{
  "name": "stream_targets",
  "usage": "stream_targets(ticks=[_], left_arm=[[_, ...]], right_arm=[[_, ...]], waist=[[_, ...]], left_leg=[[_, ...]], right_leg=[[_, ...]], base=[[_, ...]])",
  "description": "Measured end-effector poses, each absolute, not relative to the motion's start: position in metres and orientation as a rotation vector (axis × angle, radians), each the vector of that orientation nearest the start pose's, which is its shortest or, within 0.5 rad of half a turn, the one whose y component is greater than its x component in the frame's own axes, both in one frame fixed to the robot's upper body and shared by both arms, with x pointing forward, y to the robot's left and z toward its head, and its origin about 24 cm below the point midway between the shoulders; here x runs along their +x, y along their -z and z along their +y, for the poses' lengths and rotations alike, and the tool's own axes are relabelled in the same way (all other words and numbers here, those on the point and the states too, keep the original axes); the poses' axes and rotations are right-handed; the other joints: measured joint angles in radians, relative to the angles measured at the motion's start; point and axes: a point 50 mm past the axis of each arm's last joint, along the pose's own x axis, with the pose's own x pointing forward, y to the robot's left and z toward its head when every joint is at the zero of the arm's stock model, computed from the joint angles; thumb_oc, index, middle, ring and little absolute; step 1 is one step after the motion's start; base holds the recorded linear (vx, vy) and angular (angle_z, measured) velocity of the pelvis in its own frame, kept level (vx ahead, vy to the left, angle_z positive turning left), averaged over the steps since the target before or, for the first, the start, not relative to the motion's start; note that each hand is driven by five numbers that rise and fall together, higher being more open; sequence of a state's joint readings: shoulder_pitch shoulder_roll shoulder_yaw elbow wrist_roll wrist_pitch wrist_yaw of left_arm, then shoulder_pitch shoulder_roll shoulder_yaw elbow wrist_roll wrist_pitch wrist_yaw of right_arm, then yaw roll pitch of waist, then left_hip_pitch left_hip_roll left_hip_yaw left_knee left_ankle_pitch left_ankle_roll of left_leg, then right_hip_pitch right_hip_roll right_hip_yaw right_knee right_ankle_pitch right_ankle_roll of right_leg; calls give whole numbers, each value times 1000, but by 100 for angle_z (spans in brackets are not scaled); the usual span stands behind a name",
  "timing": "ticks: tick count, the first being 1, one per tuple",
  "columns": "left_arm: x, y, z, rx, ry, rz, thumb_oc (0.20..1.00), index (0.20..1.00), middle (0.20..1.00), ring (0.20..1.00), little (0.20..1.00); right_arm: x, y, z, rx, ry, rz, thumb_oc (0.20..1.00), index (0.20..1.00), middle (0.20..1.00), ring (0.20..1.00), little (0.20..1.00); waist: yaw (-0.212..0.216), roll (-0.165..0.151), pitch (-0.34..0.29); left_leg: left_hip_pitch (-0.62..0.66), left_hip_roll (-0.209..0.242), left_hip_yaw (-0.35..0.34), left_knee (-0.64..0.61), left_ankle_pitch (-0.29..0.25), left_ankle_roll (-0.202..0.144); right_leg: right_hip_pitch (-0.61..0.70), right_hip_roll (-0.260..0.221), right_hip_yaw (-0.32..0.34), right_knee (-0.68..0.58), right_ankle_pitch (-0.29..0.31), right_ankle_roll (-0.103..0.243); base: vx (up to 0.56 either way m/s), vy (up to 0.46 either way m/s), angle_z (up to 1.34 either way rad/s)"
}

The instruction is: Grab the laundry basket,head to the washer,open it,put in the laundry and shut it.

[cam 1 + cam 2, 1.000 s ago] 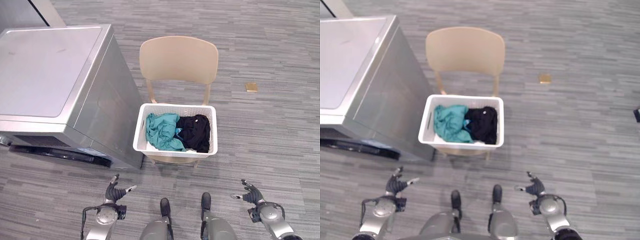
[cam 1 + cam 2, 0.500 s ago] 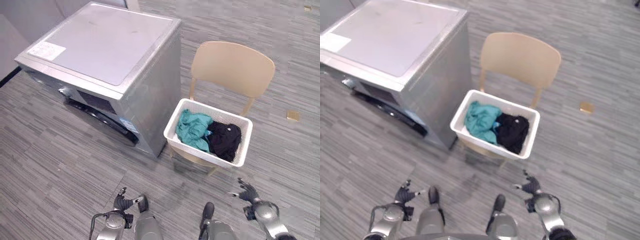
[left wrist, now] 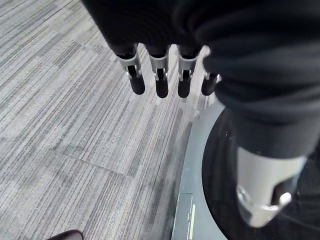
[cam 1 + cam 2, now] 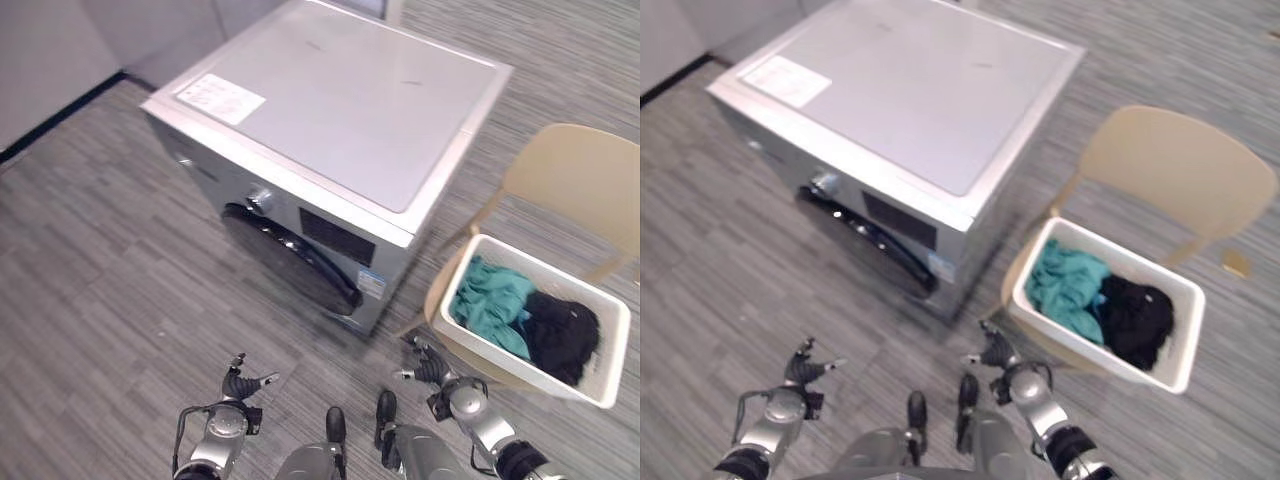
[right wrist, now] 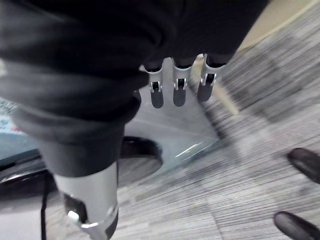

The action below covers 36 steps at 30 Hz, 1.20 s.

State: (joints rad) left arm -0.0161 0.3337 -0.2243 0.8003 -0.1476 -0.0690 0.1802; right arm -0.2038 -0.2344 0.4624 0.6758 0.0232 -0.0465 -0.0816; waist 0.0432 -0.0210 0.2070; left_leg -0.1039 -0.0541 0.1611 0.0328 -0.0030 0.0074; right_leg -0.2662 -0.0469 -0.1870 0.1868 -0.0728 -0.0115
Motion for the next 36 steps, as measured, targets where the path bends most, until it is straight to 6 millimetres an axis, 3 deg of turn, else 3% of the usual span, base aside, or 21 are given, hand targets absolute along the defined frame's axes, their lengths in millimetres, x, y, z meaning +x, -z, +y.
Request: stream_targets(ticks=[2,3,7,9,10,12,15,16,20,24,27,33,36], left_arm=[[173,107,239,321,-159,736,1000,1000,1000,1000,1000],[166,111,240,320,-163,761,1000,1000,1000,1000,1000],[159,114,240,310,-174,782,1000,1000,1000,1000,1000],[158,115,238,306,-173,784,1000,1000,1000,1000,1000],[159,115,239,307,-176,780,1000,1000,1000,1000,1000],[160,114,239,309,-187,774,1000,1000,1000,1000,1000],[162,114,236,300,-188,768,1000,1000,1000,1000,1000],[166,112,234,298,-186,755,1000,1000,1000,1000,1000],[183,103,231,295,-180,687,1000,1000,1000,1000,1000],[186,100,237,316,-190,677,1000,1000,1000,1000,1000],[187,99,240,328,-197,679,1000,1000,1000,1000,1000],[195,95,238,294,-209,645,1000,1000,1000,1000,1000],[200,92,236,297,-206,628,1000,1000,1000,1000,1000]], right_arm=[[259,52,-123,-438,-342,386,1000,1000,1000,1000,1000],[271,31,-111,-465,-400,280,1000,1000,1000,1000,1000],[292,-11,-89,-452,-457,84,1000,1000,1000,1000,1000],[293,-19,-83,-456,-475,50,1000,1000,1000,1000,1000],[292,-20,-83,-453,-473,41,1000,1000,1000,1000,1000],[291,-20,-83,-438,-450,33,1000,1000,1000,1000,1000],[292,-19,-94,-447,-406,36,1000,1000,1000,1000,1000],[293,-17,-101,-455,-378,46,1000,1000,1000,1000,1000],[302,-7,-126,-421,-223,122,1000,1000,1000,1000,1000],[315,-16,-126,-366,-129,104,1000,1000,1000,1000,1000],[323,-23,-136,-355,-84,97,1000,1000,1000,1000,1000],[327,-25,-131,-305,-73,106,1000,1000,1000,1000,1000],[326,-26,-113,-304,-140,97,1000,1000,1000,1000,1000]], waist=[[23,11,0],[31,29,0],[51,37,2],[55,31,9],[54,28,10],[45,30,14],[41,67,22],[43,76,31],[64,72,67],[81,76,120],[88,80,144],[100,90,151],[102,90,151]], left_leg=[[1,3,-10,0,0,0],[3,8,-24,-5,0,0],[1,12,-36,11,0,0],[-27,9,-32,61,-34,-3],[-35,24,-31,59,-36,-6],[-58,97,-34,47,-22,-24],[-64,186,-37,-38,77,-35],[-63,195,-36,-55,94,-97],[-114,132,-41,-86,127,-66],[-153,115,-55,-85,133,-58],[-161,114,-64,-88,133,-58],[-182,116,-87,-88,137,-58],[-182,115,-90,-89,137,-58]], right_leg=[[29,4,-20,-44,27,6],[66,16,-37,-112,59,-14],[129,31,-51,-213,107,-41],[152,17,-48,-234,110,-56],[161,16,-50,-247,112,-61],[165,16,-55,-251,114,-57],[165,33,-57,-263,125,-20],[160,31,-53,-265,127,-5],[94,-33,-60,-258,152,51],[57,-50,-69,-246,155,59],[54,-50,-81,-247,155,59],[45,-45,-100,-250,156,56],[50,-45,-108,-253,157,56]], base=[[34,-31,21],[32,-4,25],[25,13,22],[10,32,15],[-6,21,9],[-22,30,2],[-65,26,-14],[-107,17,-5],[-119,21,12],[-56,35,10],[-5,51,10],[12,36,9],[-6,33,8]])
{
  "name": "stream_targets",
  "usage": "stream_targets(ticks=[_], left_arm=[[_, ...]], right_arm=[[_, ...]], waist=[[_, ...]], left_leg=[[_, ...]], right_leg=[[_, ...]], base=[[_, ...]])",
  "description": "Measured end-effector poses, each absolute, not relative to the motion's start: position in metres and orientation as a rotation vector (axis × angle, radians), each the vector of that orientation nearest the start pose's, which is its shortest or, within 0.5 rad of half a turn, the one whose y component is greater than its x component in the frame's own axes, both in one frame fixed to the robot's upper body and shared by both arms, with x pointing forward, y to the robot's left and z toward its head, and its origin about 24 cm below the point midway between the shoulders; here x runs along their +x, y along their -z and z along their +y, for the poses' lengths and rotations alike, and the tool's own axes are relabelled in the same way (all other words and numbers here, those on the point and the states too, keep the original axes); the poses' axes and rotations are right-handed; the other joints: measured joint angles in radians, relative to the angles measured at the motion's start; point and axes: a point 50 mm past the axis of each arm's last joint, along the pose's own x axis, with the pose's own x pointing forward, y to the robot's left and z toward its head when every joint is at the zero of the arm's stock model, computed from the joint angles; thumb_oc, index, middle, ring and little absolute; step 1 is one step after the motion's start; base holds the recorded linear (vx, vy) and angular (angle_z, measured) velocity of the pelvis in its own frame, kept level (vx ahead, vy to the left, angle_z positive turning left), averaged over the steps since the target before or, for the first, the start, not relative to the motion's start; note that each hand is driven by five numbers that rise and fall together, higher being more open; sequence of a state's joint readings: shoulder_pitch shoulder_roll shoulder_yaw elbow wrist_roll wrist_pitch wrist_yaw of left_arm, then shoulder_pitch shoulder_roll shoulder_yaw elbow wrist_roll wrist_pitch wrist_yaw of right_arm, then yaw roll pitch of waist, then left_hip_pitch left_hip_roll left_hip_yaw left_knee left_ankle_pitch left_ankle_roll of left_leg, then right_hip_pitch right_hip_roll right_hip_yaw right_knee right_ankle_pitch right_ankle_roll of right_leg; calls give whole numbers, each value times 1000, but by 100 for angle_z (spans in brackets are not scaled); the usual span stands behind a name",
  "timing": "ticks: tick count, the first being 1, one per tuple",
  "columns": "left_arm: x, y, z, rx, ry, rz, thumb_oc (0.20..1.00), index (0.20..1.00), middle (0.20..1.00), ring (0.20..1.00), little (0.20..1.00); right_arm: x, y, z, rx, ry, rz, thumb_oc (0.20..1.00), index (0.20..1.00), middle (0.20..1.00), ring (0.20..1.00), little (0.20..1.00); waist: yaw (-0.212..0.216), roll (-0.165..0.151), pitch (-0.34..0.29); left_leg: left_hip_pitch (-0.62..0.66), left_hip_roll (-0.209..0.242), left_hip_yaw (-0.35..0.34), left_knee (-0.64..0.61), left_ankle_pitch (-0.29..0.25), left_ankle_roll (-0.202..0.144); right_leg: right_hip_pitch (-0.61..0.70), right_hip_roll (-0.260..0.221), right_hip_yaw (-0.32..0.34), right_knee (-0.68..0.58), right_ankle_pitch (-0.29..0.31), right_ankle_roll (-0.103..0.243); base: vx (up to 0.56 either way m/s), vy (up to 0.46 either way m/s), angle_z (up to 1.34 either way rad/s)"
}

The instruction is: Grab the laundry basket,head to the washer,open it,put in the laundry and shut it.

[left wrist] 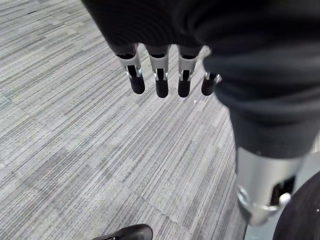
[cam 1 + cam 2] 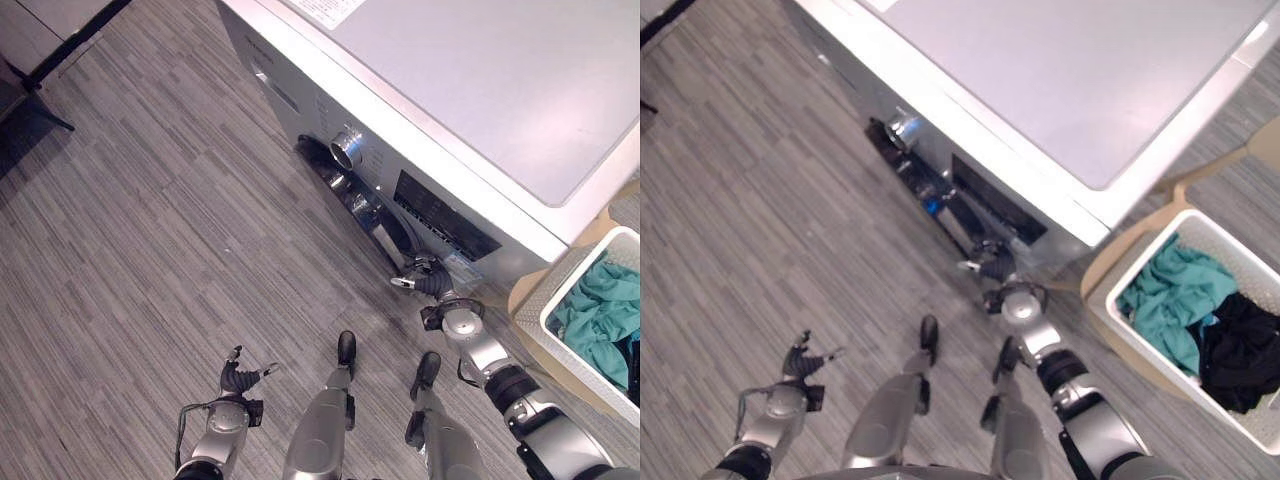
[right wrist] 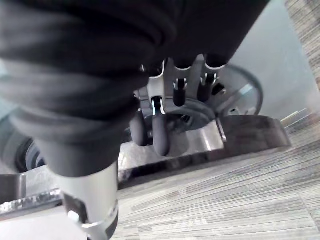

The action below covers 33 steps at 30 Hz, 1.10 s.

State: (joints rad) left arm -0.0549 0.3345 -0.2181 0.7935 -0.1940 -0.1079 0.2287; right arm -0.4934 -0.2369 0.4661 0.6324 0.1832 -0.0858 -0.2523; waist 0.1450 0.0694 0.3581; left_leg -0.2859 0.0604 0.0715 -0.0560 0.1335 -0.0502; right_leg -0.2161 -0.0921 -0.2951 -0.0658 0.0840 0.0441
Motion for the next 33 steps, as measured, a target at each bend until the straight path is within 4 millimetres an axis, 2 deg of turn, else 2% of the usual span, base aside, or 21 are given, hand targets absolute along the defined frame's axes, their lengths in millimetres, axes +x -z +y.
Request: stream_targets(ticks=[1,2,5,8,9,10,12,13,15,18,19,21,22,25,27,33], left_arm=[[202,91,235,299,-200,623,1000,1000,1000,1000,1000],[209,88,231,302,-182,604,1000,1000,1000,1000,1000],[215,85,228,302,-173,583,1000,1000,1000,1000,1000],[223,82,220,314,-139,564,1000,1000,1000,1000,1000],[236,74,210,319,-99,520,1000,1000,1000,1000,1000],[240,71,207,318,-88,497,1000,1000,1000,1000,1000],[240,69,205,313,-80,479,1000,1000,1000,1000,1000],[236,70,205,309,-76,481,1000,1000,1000,1000,1000],[230,71,207,313,-75,486,1000,1000,1000,1000,1000],[219,73,217,315,-80,503,1000,1000,1000,1000,1000],[211,73,227,322,-94,510,1000,1000,1000,1000,1000],[206,70,235,334,-110,509,1000,1000,1000,1000,1000],[206,67,241,345,-115,502,1000,1000,1000,1000,1000],[213,62,241,346,-111,478,1000,1000,1000,1000,1000],[218,58,239,349,-103,459,1000,1000,1000,1000,1000],[257,32,224,416,-57,329,1000,1000,1000,1000,1000]], right_arm=[[325,-27,-106,-293,-164,95,1000,1000,1000,1000,1000],[321,-27,-87,-304,-264,84,1000,1000,1000,1000,1000],[314,-28,-59,-319,-422,73,1000,1000,1000,1000,1000],[305,-40,-21,-333,-595,26,1000,1000,1000,1000,1000],[310,-55,-8,-378,-662,-11,1000,1000,1000,1000,1000],[311,-65,0,-382,-703,-50,1000,1000,1000,1000,1000],[309,-88,20,-328,-757,-145,1000,1000,1000,1000,1000],[307,-108,34,-276,-786,-223,1000,1000,1000,1000,1000],[305,-121,41,-220,-786,-278,1000,1000,1000,1000,1000],[310,-119,34,-210,-745,-265,1000,1000,1000,1000,1000],[316,-109,19,-187,-680,-219,1000,1000,1000,1000,1000],[321,-98,-1,-195,-620,-173,1000,1000,1000,1000,1000],[324,-82,-27,-208,-543,-118,1000,1000,1000,1000,1000],[322,-62,-55,-230,-473,-47,1000,1000,1000,1000,1000],[317,-50,-66,-236,-447,-10,1000,1000,1000,1000,1000],[284,-8,-97,-320,-416,106,1000,1000,1000,1000,1000]], waist=[[0,0,0],[1,0,0],[4,-1,0],[12,-1,0],[48,-1,0],[57,-2,1],[78,-3,2],[94,-3,2],[107,-3,2],[118,-4,2],[125,-4,2],[126,-4,2],[123,-4,2],[107,-6,3],[88,-6,4],[-5,-19,14]], left_leg=[[0,0,0,0,0,0],[11,1,-2,1,0,0],[29,4,-3,2,-1,-1],[28,15,-10,5,0,-5],[24,21,-31,4,8,-18],[23,26,-37,2,11,-23],[23,32,-55,4,13,-30],[24,35,-72,6,13,-37],[25,37,-94,6,13,-41],[25,34,-114,5,11,-43],[23,28,-115,4,12,-41],[20,19,-114,4,12,-37],[12,13,-112,5,13,-35],[5,12,-104,4,15,-32],[5,14,-96,4,15,-32],[21,32,-32,0,12,-28]], right_leg=[[2,1,-1,-3,0,0],[17,4,-3,-12,1,-1],[38,9,-4,-13,-1,0],[43,25,-12,-13,-3,-4],[46,32,-26,-13,-6,-7],[47,38,-31,-13,-12,-13],[55,46,-46,-6,-26,-19],[61,49,-61,3,-37,-25],[60,46,-84,38,-64,-26],[40,31,-95,106,-104,-23],[15,11,-95,160,-129,-18],[-3,-5,-93,193,-140,-14],[-20,-14,-90,209,-146,-5],[-36,-18,-80,219,-146,-5],[-40,-17,-74,219,-146,-5],[-62,2,-13,217,-141,-7]], base=[[-16,3,5],[-12,-1,5],[-11,-36,-1],[-26,-70,6],[-29,-74,24],[-21,-73,29],[-16,-76,26],[-9,-70,31],[-5,-48,36],[-16,-29,24],[-20,-29,10],[-10,-12,3],[0,0,0],[-16,7,-7],[-4,29,-16],[15,35,-31]])
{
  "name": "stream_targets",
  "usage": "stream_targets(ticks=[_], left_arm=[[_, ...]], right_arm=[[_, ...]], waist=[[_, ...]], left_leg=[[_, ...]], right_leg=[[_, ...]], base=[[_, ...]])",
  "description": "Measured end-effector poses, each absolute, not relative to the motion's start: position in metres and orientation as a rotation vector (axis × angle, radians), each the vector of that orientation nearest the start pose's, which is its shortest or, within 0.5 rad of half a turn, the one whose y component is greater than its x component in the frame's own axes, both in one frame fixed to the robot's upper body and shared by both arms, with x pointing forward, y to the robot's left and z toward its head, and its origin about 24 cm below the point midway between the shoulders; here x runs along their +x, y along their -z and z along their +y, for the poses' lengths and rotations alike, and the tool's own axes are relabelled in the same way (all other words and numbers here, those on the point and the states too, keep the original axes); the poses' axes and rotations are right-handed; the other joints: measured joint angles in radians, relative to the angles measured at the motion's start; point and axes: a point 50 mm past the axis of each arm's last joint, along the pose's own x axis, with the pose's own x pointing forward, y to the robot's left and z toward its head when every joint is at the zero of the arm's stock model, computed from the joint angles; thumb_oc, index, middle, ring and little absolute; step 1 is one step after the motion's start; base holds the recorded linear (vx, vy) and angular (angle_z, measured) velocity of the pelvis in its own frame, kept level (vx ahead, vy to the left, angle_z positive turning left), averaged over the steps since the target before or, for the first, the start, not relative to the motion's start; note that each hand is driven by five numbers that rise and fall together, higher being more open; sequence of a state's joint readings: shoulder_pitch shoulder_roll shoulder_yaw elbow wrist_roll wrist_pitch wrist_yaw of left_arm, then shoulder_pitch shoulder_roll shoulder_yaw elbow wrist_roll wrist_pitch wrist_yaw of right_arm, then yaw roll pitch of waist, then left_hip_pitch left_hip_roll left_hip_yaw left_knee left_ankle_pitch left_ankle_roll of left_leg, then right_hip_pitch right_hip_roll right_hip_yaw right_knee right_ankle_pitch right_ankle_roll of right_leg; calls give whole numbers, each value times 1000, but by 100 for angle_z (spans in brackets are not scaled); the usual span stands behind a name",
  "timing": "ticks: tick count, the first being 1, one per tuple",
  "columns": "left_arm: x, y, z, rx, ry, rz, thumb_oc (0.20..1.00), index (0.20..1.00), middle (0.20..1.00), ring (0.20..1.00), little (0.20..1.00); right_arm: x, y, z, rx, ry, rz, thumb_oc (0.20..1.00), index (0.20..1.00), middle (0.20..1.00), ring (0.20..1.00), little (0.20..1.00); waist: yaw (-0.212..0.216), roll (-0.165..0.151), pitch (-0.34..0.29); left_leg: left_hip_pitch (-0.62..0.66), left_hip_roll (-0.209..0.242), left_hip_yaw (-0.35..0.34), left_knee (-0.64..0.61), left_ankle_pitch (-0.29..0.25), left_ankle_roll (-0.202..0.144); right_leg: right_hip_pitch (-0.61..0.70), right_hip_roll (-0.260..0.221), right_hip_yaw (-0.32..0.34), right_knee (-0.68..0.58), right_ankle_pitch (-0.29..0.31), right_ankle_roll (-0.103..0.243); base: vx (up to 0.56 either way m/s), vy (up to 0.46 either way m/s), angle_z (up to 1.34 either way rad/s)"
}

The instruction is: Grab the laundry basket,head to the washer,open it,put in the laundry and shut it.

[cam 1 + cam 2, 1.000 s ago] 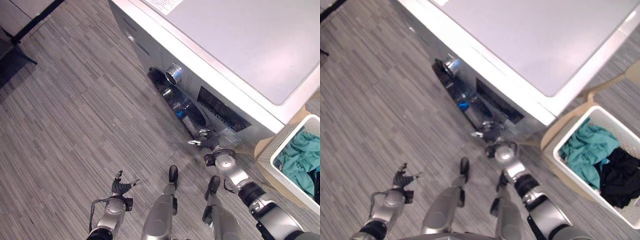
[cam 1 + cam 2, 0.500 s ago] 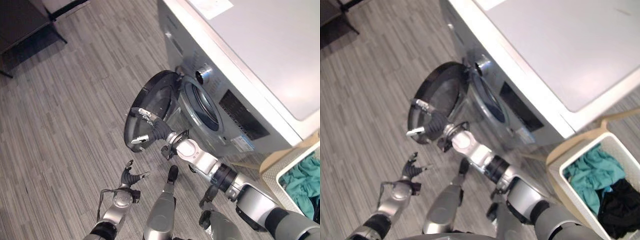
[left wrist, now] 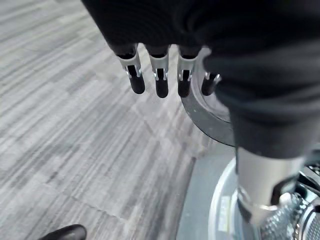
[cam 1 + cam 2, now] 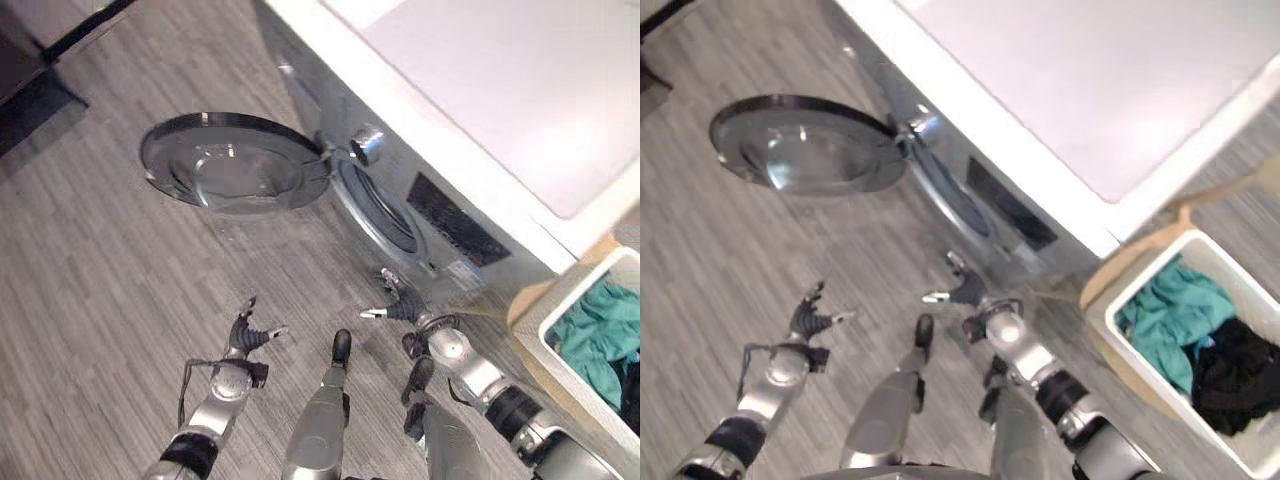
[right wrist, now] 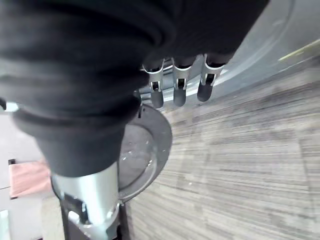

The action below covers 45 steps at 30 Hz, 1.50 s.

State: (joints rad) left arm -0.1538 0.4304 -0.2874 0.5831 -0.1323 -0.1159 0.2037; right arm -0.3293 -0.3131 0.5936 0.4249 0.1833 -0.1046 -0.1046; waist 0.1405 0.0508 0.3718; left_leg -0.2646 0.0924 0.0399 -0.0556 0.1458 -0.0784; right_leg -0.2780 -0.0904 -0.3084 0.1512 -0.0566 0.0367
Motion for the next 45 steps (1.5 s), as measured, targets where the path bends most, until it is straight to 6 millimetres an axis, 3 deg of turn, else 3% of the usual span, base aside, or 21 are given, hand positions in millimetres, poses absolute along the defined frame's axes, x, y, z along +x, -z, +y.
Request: stream_targets(ticks=[5,9,13,17,25,27,31,36,39,45], left_arm=[[266,25,216,428,-39,294,1000,1000,1000,1000,1000],[265,25,212,417,-37,293,1000,1000,1000,1000,1000],[264,27,212,415,-44,303,1000,1000,1000,1000,1000],[265,26,214,417,-69,296,1000,1000,1000,1000,1000],[272,17,221,418,-113,266,1000,1000,1000,1000,1000],[278,13,230,444,-150,264,1000,1000,1000,1000,1000],[285,-2,275,538,-287,284,1000,1000,1000,1000,1000],[300,-51,331,668,-449,219,1000,1000,1000,1000,1000],[308,-74,347,706,-503,193,1000,1000,1000,1000,1000],[312,-95,363,740,-581,165,1000,1000,1000,1000,1000]], right_arm=[[269,12,-126,-415,-370,185,1000,1000,1000,1000,1000],[264,23,-144,-455,-329,245,1000,1000,1000,1000,1000],[254,40,-162,-492,-285,327,1000,1000,1000,1000,1000],[250,43,-170,-481,-243,346,1000,1000,1000,1000,1000],[254,38,-180,-474,-169,330,1000,1000,1000,1000,1000],[256,37,-180,-472,-170,325,1000,1000,1000,1000,1000],[259,31,-187,-480,-154,307,1000,1000,1000,1000,1000],[267,7,-195,-487,-146,212,1000,1000,1000,1000,1000],[271,0,-194,-476,-144,172,1000,1000,1000,1000,1000],[271,0,-193,-468,-151,168,1000,1000,1000,1000,1000]], waist=[[-60,-2,1],[-60,-1,1],[-86,-2,1],[-110,1,0],[-113,1,0],[-115,0,-1],[-123,-3,-1],[-146,-52,27],[-161,-82,39],[-165,-116,58]], left_leg=[[12,10,41,-7,-4,6],[24,15,63,-19,-4,6],[26,15,71,-22,-5,6],[29,13,90,-23,-7,10],[22,12,113,-23,-13,19],[12,11,116,-23,-14,20],[-26,8,119,-23,-14,21],[-37,5,120,-23,-14,22],[-52,4,119,-23,-19,24],[-70,3,117,-23,-18,24]], right_leg=[[-6,14,40,-21,15,-3],[-9,19,55,-23,17,-5],[-11,22,72,-38,29,-3],[-12,23,88,-52,40,-3],[-19,26,107,-78,62,-1],[-30,25,114,-78,63,0],[-65,24,119,-89,87,0],[-75,22,117,-95,90,3],[-82,23,120,-108,95,6],[-83,23,109,-143,134,8]], base=[[25,33,-27],[24,39,-13],[17,50,-10],[11,45,-15],[10,41,-8],[22,78,-5],[16,69,-4],[55,86,1],[47,56,1],[25,52,1]])
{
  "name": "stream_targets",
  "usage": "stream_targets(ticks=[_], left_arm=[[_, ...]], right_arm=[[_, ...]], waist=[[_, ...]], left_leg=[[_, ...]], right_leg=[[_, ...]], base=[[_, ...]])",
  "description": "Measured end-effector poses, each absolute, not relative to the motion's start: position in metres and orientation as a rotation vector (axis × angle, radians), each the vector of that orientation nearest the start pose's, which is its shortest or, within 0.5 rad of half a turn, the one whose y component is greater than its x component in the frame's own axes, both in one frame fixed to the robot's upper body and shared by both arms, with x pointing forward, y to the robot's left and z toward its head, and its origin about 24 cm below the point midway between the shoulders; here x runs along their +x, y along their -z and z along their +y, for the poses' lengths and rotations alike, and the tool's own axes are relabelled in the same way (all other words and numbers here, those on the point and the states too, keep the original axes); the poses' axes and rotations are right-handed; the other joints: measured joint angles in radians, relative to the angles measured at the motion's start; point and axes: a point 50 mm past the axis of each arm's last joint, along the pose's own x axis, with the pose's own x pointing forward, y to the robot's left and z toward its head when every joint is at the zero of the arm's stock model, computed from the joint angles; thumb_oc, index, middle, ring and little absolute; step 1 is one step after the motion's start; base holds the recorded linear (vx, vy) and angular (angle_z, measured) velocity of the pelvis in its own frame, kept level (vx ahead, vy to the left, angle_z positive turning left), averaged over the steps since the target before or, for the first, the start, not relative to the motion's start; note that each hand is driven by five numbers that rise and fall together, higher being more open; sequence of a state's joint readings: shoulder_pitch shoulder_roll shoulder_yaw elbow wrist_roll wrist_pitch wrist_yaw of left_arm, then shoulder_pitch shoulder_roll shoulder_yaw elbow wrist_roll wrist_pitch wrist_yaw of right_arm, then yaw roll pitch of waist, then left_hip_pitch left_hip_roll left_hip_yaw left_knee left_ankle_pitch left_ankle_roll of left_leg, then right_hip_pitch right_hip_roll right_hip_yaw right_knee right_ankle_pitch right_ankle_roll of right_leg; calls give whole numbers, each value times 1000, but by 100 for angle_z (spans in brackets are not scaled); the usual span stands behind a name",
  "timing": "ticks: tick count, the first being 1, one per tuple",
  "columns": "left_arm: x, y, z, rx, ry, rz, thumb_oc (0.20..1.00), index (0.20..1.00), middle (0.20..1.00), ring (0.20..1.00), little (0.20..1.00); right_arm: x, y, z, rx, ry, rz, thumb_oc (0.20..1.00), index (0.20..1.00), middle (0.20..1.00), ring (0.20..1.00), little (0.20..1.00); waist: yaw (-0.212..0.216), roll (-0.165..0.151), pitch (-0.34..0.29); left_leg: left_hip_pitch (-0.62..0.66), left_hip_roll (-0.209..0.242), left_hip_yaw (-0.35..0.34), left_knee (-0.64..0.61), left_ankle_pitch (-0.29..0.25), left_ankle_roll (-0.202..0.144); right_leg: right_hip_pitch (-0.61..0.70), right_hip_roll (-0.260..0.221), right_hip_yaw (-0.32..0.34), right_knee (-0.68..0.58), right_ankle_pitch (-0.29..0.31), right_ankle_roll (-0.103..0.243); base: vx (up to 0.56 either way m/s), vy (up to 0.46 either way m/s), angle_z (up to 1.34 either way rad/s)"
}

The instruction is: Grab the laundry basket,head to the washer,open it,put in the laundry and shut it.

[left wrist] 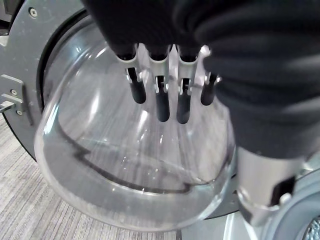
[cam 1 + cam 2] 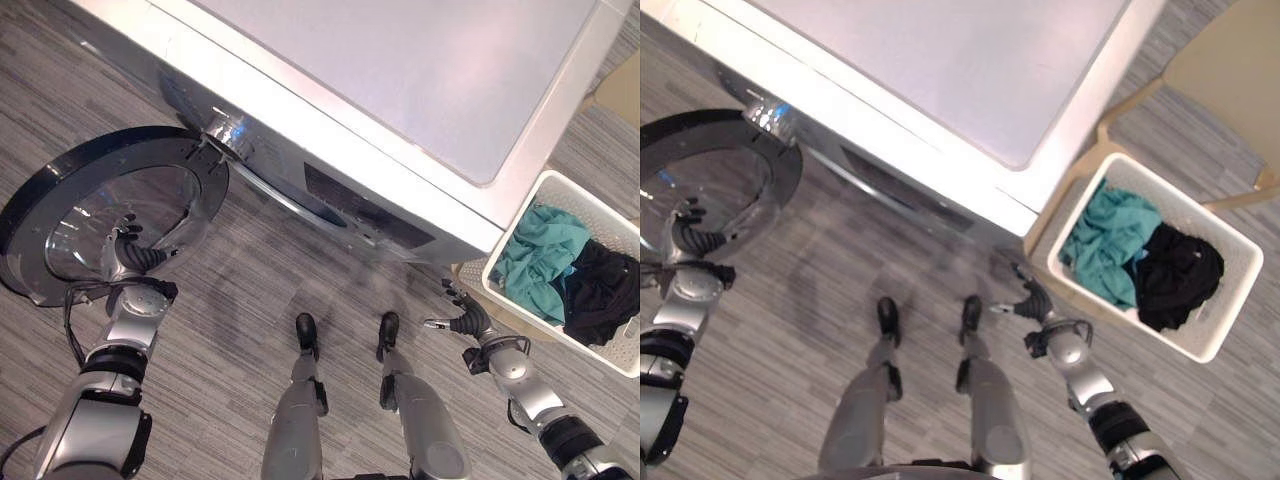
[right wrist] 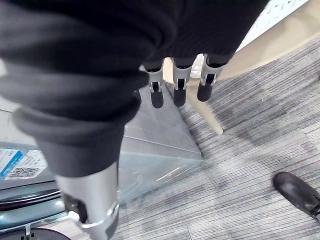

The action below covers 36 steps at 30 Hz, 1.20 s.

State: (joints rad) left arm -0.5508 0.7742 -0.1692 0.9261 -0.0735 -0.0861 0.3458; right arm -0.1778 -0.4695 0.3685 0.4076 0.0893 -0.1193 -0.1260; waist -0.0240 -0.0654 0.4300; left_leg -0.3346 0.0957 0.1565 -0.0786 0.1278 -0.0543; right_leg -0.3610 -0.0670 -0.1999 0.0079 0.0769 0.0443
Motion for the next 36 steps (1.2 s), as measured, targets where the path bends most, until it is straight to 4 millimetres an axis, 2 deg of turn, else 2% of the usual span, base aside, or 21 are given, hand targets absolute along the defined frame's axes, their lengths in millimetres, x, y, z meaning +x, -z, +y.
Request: stream_targets(ticks=[4,9,12,15,18,19,21,23,24,25,27,28,31,33,34,35,36], left_arm=[[309,-119,389,775,-671,175,1000,1000,1000,1000,1000],[299,-137,410,826,-744,183,1000,1000,1000,1000,1000],[294,-131,408,827,-726,179,1000,1000,1000,1000,1000],[283,-100,388,741,-661,162,1000,1000,1000,1000,1000],[261,-44,362,668,-559,264,1000,1000,1000,1000,1000],[252,-19,340,593,-507,300,1000,1000,1000,1000,1000],[231,16,313,510,-429,378,1000,1000,1000,1000,1000],[213,41,297,467,-375,465,1000,1000,1000,1000,1000],[209,49,294,440,-377,490,1000,1000,1000,1000,1000],[202,59,290,424,-372,539,1000,1000,1000,1000,1000],[186,74,288,405,-366,613,1000,1000,1000,1000,1000],[167,89,287,397,-355,696,1000,1000,1000,1000,1000],[152,109,269,350,-304,795,1000,1000,1000,1000,1000],[148,117,258,343,-260,827,1000,1000,1000,1000,1000],[144,121,251,343,-221,845,1000,1000,1000,1000,1000],[145,124,239,356,-144,848,1000,1000,1000,1000,1000],[147,124,236,352,-129,839,1000,1000,1000,1000,1000]], right_arm=[[271,-2,-191,-459,-155,153,1000,1000,1000,1000,1000],[271,-3,-191,-453,-158,146,1000,1000,1000,1000,1000],[271,-3,-190,-446,-165,139,1000,1000,1000,1000,1000],[273,-8,-189,-426,-159,117,1000,1000,1000,1000,1000],[274,-17,-183,-409,-166,74,1000,1000,1000,1000,1000],[274,-27,-188,-412,-147,40,1000,1000,1000,1000,1000],[275,-34,-195,-406,-108,21,1000,1000,1000,1000,1000],[273,-35,-200,-424,-91,17,1000,1000,1000,1000,1000],[272,-36,-204,-444,-86,22,1000,1000,1000,1000,1000],[270,-35,-208,-449,-78,28,1000,1000,1000,1000,1000],[263,-34,-213,-507,-93,41,1000,1000,1000,1000,1000],[255,-30,-214,-553,-105,54,1000,1000,1000,1000,1000],[246,-23,-226,-645,-103,99,1000,1000,1000,1000,1000],[244,-16,-235,-725,-121,154,1000,1000,1000,1000,1000],[245,-16,-237,-756,-126,158,1000,1000,1000,1000,1000],[256,-22,-235,-831,-166,140,1000,1000,1000,1000,1000],[261,-26,-232,-842,-170,116,1000,1000,1000,1000,1000]], waist=[[-3,-33,18],[-1,-42,23],[-1,-42,23],[8,-45,24],[2,-44,21],[2,-44,21],[9,-50,16],[-2,-41,-22],[7,-23,-33],[18,-7,-52],[15,0,-89],[14,7,-124],[-5,63,-161],[-6,71,-170],[-11,72,-188],[2,46,-185],[0,46,-185]], left_leg=[[-13,3,-3,0,0,0],[-13,1,-3,0,0,-1],[9,0,0,0,0,-1],[61,-2,43,5,-1,0],[150,-1,84,8,-45,4],[182,6,124,8,-52,6],[253,5,190,6,-74,6],[273,16,231,14,-85,3],[282,39,271,16,-86,3],[287,56,294,25,-88,1],[306,65,323,38,-103,-20],[336,83,331,72,-115,-42],[318,174,313,203,-96,-30],[306,224,275,310,-57,-47],[283,233,235,368,-4,-67],[260,192,105,409,-27,-115],[231,166,75,411,-53,-125]], right_leg=[[-1,4,-11,-19,9,-3],[7,4,-11,-36,21,-1],[27,2,-8,-36,21,-1],[40,-3,20,4,21,-1],[92,4,58,15,20,0],[83,0,62,53,17,1],[109,-15,12,56,0,-3],[123,-32,-56,42,-48,-13],[116,-46,-146,84,-72,-29],[106,-79,-204,119,-71,-27],[112,-155,-234,151,-66,-19],[147,-150,-199,131,-42,46],[212,-76,-186,90,-61,14],[254,-44,-163,62,-72,-14],[278,-23,-142,32,-87,-48],[284,-14,-84,5,-60,-61],[284,-13,-79,-7,-42,-82]], base=[[15,18,2],[55,4,1],[24,27,-1],[81,47,-31],[43,15,-64],[179,-32,-83],[128,-84,-89],[68,-183,-68],[68,-248,-81],[130,-323,-79],[144,-352,-68],[86,-359,-66],[63,-306,-35],[99,-151,-43],[54,-168,-97],[-18,-86,-86],[0,-45,-60]])
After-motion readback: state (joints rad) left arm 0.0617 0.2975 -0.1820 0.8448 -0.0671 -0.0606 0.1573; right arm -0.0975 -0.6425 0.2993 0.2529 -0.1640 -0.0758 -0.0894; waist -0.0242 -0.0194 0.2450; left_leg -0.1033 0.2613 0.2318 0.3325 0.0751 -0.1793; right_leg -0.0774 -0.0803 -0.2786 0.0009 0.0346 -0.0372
